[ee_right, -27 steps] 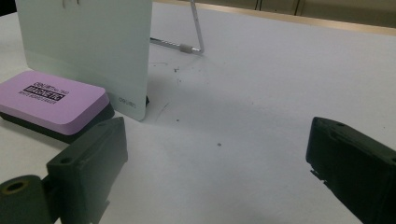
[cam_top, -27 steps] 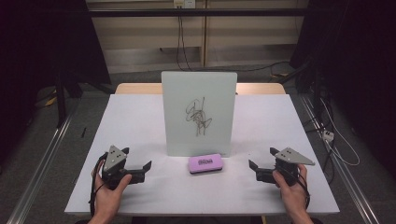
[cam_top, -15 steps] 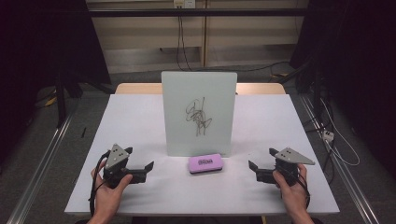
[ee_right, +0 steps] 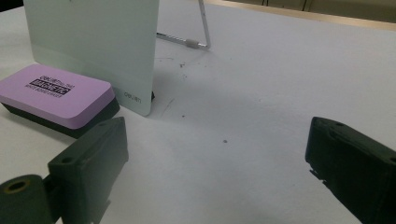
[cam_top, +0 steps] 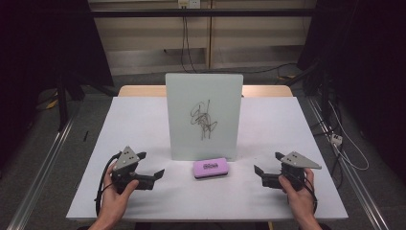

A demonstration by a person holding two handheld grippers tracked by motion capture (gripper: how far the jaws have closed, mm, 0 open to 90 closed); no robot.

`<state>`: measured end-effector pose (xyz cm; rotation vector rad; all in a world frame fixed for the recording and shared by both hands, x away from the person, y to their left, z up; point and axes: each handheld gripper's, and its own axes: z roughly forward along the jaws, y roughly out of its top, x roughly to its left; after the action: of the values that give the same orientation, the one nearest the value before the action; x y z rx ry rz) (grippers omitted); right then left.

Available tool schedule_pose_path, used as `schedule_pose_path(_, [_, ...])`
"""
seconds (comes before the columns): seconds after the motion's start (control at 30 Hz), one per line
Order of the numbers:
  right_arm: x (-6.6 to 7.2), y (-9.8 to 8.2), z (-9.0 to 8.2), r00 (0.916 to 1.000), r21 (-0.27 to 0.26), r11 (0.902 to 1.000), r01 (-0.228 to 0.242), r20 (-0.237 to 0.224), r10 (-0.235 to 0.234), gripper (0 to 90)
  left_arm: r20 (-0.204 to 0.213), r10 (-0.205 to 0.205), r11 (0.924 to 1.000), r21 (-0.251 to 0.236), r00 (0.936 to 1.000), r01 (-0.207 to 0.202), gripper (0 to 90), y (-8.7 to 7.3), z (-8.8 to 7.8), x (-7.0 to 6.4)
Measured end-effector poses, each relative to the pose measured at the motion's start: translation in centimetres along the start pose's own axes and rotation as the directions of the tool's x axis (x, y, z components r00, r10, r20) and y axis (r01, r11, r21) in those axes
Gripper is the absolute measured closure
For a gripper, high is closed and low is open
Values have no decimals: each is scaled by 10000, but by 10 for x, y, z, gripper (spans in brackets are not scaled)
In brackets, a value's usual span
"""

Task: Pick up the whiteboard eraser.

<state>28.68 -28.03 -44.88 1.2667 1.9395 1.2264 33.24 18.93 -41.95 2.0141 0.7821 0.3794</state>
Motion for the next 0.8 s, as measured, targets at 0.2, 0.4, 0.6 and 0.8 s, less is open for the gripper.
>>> schedule_pose_path(0.2, [-1,0,1,10000,26,10000,-9,-9,9,63,192,338,9994,-84,9992,-336,83,12,8,-5])
schedule_pose_path(0.4, [0,0,-1,10000,-7,10000,-15,75,15,63,761,648,9979,-19,9950,-648,80,26,21,-16])
schedule_pose_path(0.6, [2,1,-1,10000,5,10000,65,60,-65,63,1245,959,9948,215,9876,-993,60,32,29,-23])
schedule_pose_path(0.8, [2,1,-1,10000,-1,10000,-1,52,1,63,1761,1014,9934,352,9791,-1092,80,36,37,-27])
